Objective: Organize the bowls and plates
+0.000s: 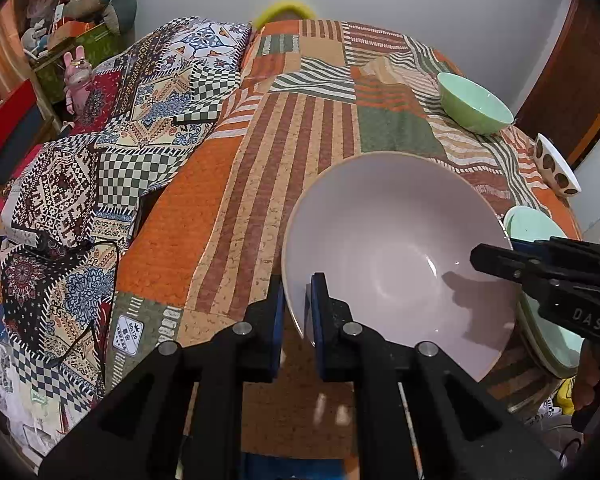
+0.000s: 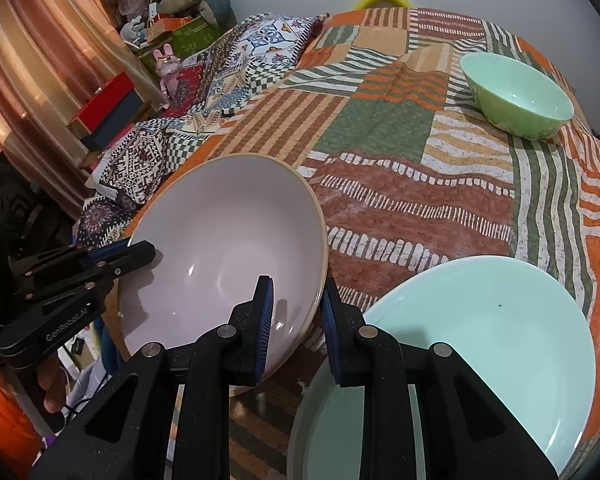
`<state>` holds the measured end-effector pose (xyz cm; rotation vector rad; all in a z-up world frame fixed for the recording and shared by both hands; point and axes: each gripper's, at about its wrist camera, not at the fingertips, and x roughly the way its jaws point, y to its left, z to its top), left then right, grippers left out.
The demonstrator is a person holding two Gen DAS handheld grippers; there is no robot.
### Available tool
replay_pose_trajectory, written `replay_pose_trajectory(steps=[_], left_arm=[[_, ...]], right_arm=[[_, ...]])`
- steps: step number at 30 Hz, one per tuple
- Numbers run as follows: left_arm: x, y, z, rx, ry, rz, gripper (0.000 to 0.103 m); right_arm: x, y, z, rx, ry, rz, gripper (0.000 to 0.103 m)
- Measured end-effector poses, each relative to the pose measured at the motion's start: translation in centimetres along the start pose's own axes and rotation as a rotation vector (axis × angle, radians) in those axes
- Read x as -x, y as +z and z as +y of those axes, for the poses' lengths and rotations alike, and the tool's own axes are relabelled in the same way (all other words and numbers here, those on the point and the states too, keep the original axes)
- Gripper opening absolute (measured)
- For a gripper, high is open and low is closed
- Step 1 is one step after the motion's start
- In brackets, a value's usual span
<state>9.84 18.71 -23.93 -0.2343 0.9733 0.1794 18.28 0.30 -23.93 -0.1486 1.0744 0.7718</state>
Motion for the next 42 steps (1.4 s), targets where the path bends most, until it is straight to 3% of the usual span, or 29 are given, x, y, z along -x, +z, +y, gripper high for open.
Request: replay_pose_trajectory(steps=[12,19,26,31,36,42], left_arm=[[0.0,-0.3,-0.2,0.002,0.012,-0.002,0.011],[1.3,-0.1,-0.2,-0.003,0.037,-0.028,0.011],[4.3,1.0,-0.6,0.0,0.03,-0.086,0.012],[7.4,2.7,-3.1,-0.04,0.003,-0.168,0.015],[10.1,5.0,-7.0,-0.121,-0.026,-0.255,0.031],[11.7,8.2,-12.0,-0.177,-0.097,-0.33,0.039]], right_arm=[[0.0,0.0,0.5,0.029,-0.017,0.015,0.027],[1.5,0.2,0.4,0.037,-0.015,-0.025,0.028],[5.1,0.3,-0.1,0.042,-0.034,-0.126,0.033],[8.7,0.6,-1.6,0.023,-0.057,-0.224,0.038],[12.5,0.6,-3.9,-0.019,-0.08,-0.33,0.044],[16.3,0.3,-7.6,-0.077,-0.145,-0.429,0.047]])
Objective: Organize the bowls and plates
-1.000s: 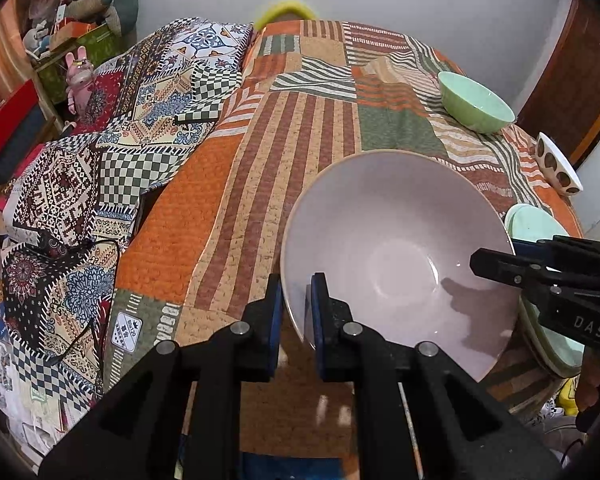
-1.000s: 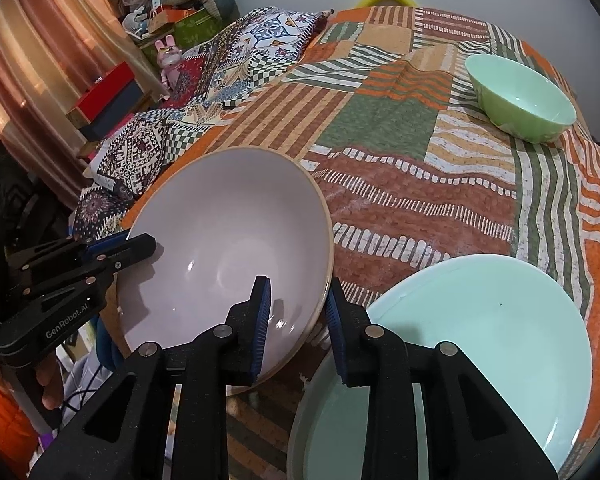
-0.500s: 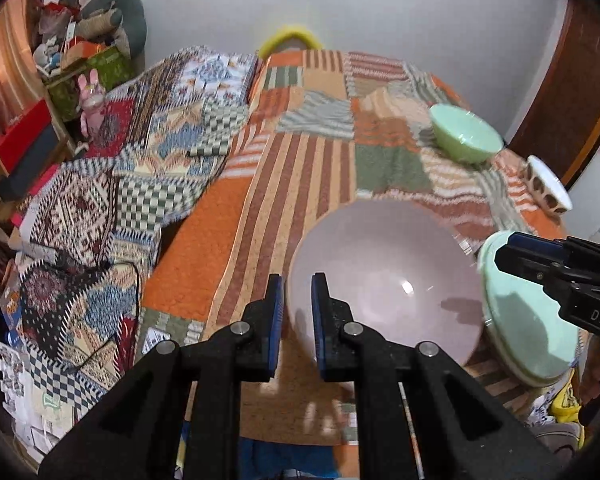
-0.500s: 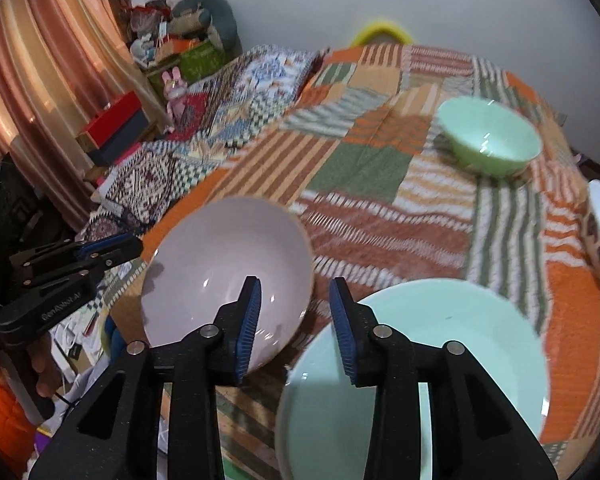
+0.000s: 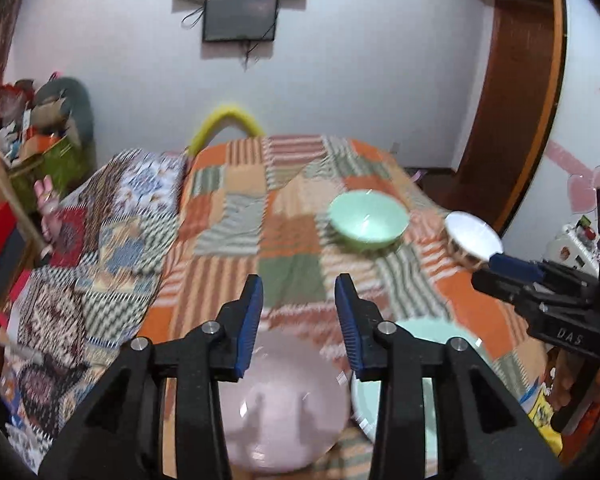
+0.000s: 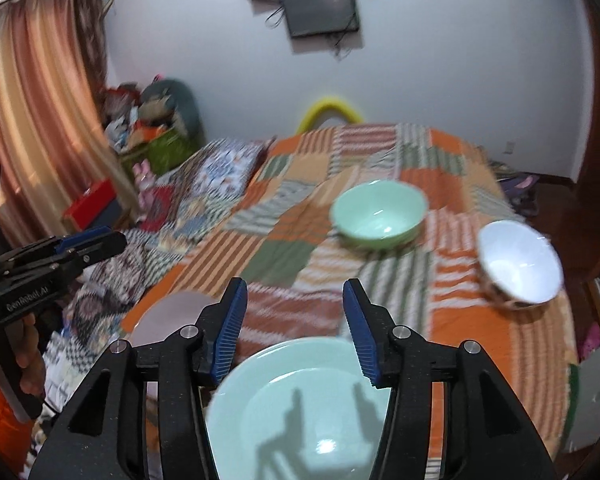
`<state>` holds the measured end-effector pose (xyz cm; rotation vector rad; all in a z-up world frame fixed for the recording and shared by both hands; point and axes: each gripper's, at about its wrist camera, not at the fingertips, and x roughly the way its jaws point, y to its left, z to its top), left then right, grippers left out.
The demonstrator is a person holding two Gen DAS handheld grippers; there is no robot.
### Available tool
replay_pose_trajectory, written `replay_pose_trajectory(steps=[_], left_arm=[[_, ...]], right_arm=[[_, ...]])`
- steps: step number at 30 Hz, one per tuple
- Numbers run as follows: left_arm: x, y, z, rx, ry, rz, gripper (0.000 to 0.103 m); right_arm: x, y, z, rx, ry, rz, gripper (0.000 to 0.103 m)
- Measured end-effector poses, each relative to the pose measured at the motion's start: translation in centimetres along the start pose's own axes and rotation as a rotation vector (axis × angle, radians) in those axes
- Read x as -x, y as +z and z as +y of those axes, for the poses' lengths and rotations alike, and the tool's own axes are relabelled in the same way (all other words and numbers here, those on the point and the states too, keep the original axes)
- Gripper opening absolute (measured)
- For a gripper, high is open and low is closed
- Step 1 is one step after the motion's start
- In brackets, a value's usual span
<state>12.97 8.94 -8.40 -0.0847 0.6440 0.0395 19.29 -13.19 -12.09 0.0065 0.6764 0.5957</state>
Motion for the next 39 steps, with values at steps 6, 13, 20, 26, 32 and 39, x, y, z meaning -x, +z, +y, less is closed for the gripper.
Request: replay_pose_trajectory(steps=[6,13,20,26,32,39], left_arm=[[-2.3,3.4,-4.4,-0.043,-0.068,-0.018,0.041],[-5.2,6.5,-11.0,-0.129,-0.162,-0.009,0.041],[-10.6,8.3,-17.8,-0.201,-0.229,0.04,0.041],[-17.1,7.7,-21.0,-0.182,-0.291,0.169,0.041],[-22.8,5.6,-23.2,-0.184,-0.297,0.28,0.041],[-27.0,4.3,-23.8,-0.138,-0.319,0.357,0.04]], right_arm=[[2.0,0.5,-4.8,-0.062,-0.087,-0.061,0.048],[3.8,0.5,-11.0,-0.142,-0.187,-0.098,0.048],[4.9,0.4,-16.9,-0.212,-0.267,-0.111,0.048],[3.3,-0.5,-21.4,-0.272,-0.299,-0.054,0.048],[-0.4,-1.5,-24.2,-0.322,-0.272,0.033,0.048],[-3.1,-2.1,-25.5,-0.338,-0.248,0.078,0.048]])
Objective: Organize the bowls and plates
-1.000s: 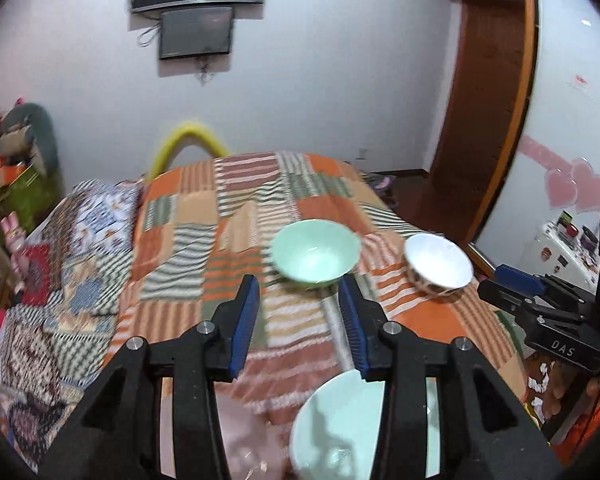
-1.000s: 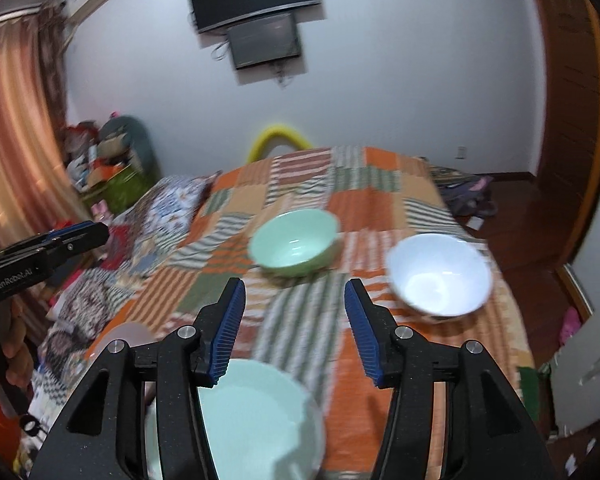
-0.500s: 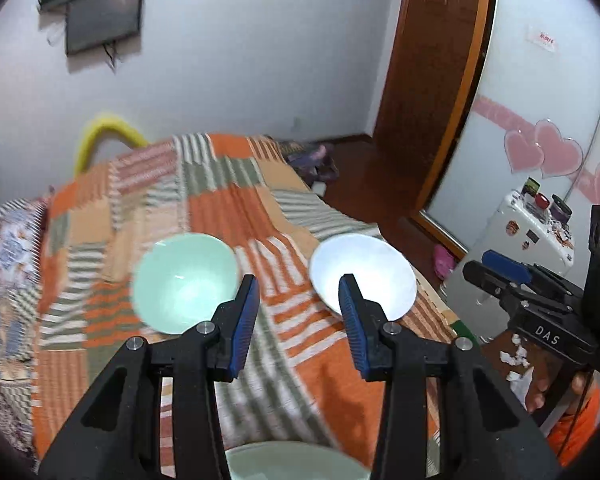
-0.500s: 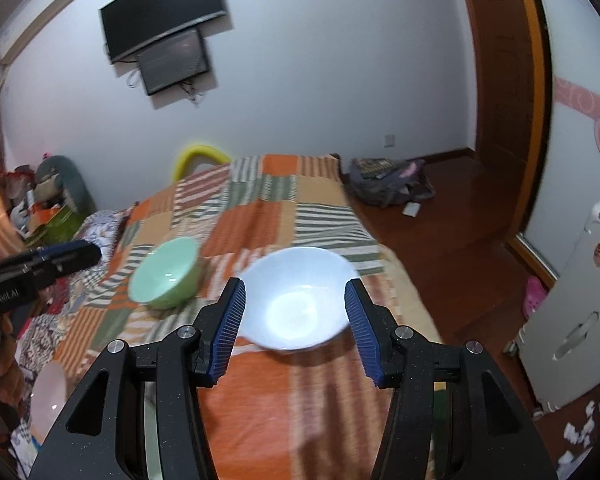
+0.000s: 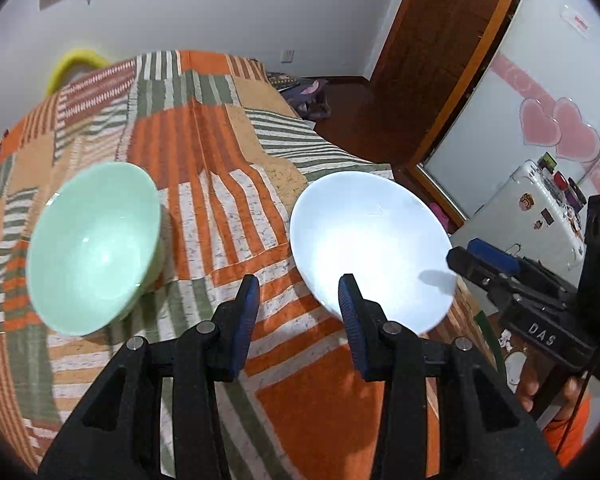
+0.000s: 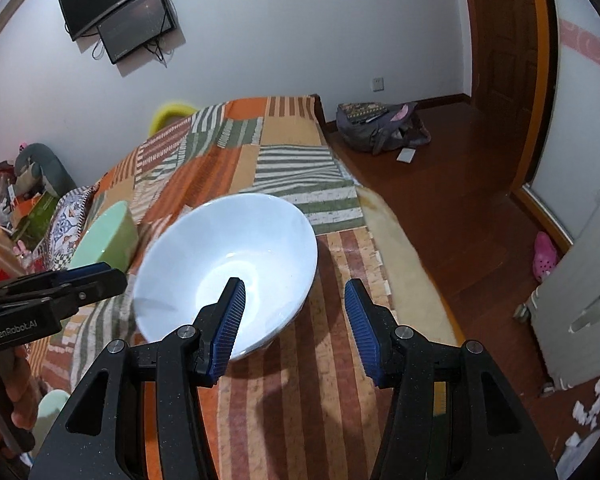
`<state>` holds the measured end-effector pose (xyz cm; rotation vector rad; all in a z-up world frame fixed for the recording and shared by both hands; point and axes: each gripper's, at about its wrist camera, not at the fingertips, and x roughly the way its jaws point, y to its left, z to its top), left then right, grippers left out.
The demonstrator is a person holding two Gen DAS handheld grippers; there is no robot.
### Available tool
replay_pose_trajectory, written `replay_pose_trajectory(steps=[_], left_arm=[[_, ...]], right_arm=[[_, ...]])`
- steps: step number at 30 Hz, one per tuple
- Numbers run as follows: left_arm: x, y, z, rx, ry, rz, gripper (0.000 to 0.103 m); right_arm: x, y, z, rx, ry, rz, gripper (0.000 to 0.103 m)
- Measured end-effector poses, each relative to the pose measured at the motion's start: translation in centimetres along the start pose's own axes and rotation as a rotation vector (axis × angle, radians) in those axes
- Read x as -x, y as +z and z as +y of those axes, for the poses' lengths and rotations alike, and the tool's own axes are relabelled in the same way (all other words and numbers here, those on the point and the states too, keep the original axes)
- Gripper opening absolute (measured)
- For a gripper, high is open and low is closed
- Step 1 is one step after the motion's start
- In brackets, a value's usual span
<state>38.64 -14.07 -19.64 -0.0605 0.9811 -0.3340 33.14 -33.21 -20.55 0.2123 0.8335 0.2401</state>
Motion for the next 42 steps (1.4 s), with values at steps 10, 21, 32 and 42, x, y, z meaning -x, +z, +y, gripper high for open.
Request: replay_pose_trajectory(steps=[10,21,32,42], left_arm=[[-3.3,0.1,-0.3,-0.006,-0.034,0.046,0.023],[-3.7,0.1,-0.9,-0.038,-0.01,0.042,0.017],[2.1,-0.6,-1.3,-0.063,0.02,-0.057,0.015],[12.9,-3.2,-1.1,-0.101,0.103,-0.209,0.015]], right_arm=[[-2.4,-0.3,-1.0,-0.035,0.052,0.066,0.042],[-2.4,-0.5,0.9,0.023,0.031,0.067,0.027],[1.3,-0.5,3.3,0.052,0.073,0.028,0.026],[7.5,-1.0,8.7,0.141,0.147,-0.072,0.026]])
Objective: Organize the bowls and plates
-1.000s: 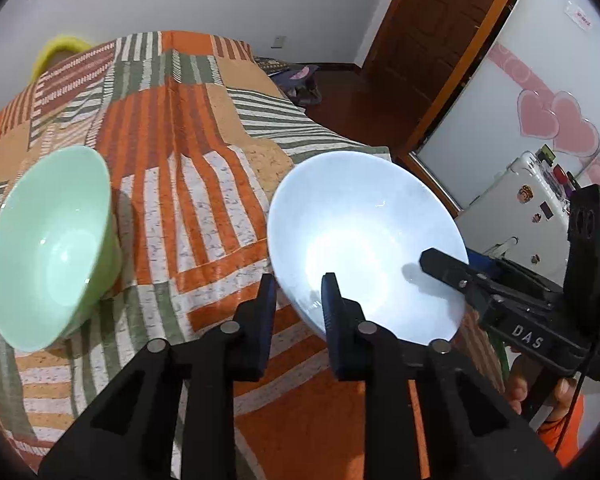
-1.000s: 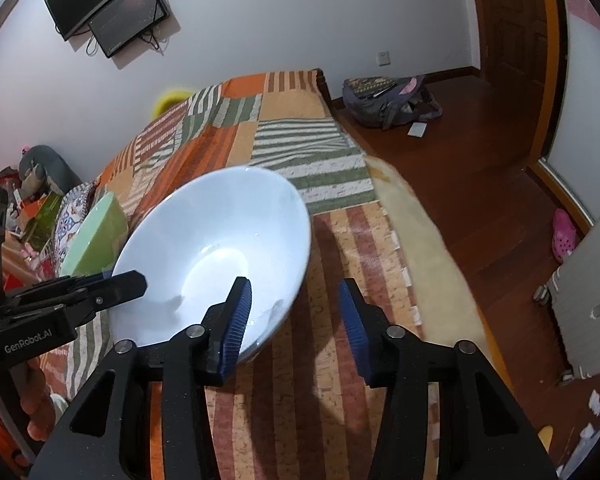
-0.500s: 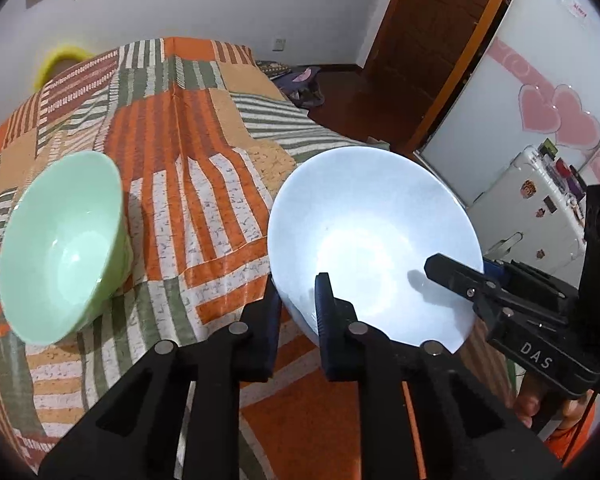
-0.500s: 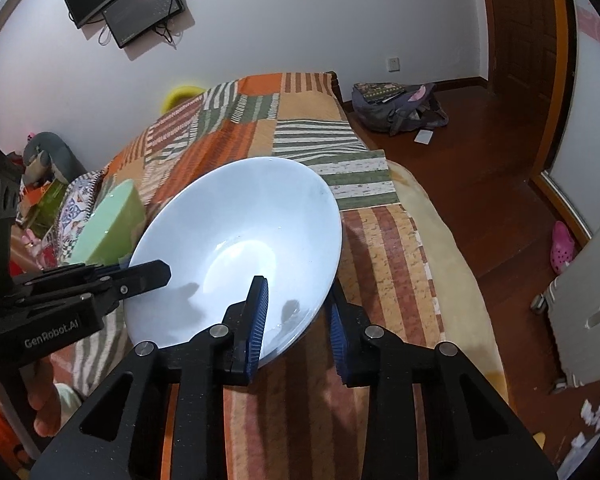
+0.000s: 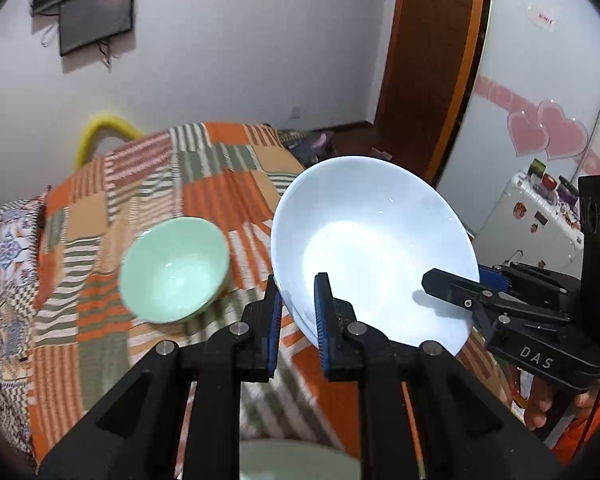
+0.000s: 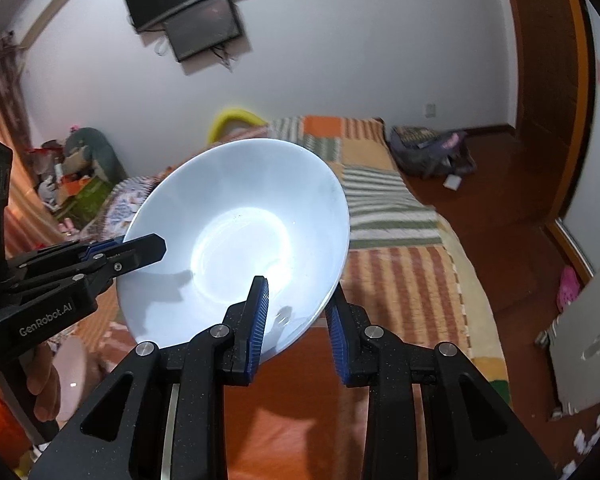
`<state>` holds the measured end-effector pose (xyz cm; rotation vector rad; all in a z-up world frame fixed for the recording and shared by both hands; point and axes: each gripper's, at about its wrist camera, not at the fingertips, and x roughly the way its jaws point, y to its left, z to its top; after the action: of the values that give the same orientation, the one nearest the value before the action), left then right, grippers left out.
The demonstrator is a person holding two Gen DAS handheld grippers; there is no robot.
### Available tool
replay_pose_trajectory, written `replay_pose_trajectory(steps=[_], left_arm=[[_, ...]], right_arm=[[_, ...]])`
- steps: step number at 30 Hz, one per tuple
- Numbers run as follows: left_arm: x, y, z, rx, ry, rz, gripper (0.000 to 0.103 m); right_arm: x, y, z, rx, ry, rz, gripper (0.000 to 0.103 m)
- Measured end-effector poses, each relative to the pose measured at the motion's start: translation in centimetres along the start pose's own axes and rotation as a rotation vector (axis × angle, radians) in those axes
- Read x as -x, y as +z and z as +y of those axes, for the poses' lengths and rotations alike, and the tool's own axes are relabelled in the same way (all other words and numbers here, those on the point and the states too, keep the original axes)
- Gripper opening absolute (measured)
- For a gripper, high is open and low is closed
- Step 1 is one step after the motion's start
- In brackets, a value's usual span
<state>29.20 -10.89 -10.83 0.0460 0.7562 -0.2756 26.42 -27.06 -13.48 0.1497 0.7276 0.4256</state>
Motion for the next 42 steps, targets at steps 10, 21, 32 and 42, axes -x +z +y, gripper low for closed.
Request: replay_pose_trajectory(steps=[10,21,32,42], left_arm=[[9.3,-3.7,3.6,0.054,0.06,-0.059,0.015],[16.9,-10.1,8.7,0.127,0.148,-0.068,0.015],[19.8,-16.2,15.0,0.252,0.214,-0.026,0.015],[19.2,-19.6,18.4,0.322,0.259,0.011,0.015]], right_arm=[[2.4,-1.1,6.6,0.098,0.089,-0.041,0.026],[0.8,-3.9,13.6,0.165,0.194,0.008,0.026],[-2.2,-7.1,20.3,0.237,0.278,0.086,0.026],[-5.1,-9.6,23.2,0.274,0.301,0.184,0.026]])
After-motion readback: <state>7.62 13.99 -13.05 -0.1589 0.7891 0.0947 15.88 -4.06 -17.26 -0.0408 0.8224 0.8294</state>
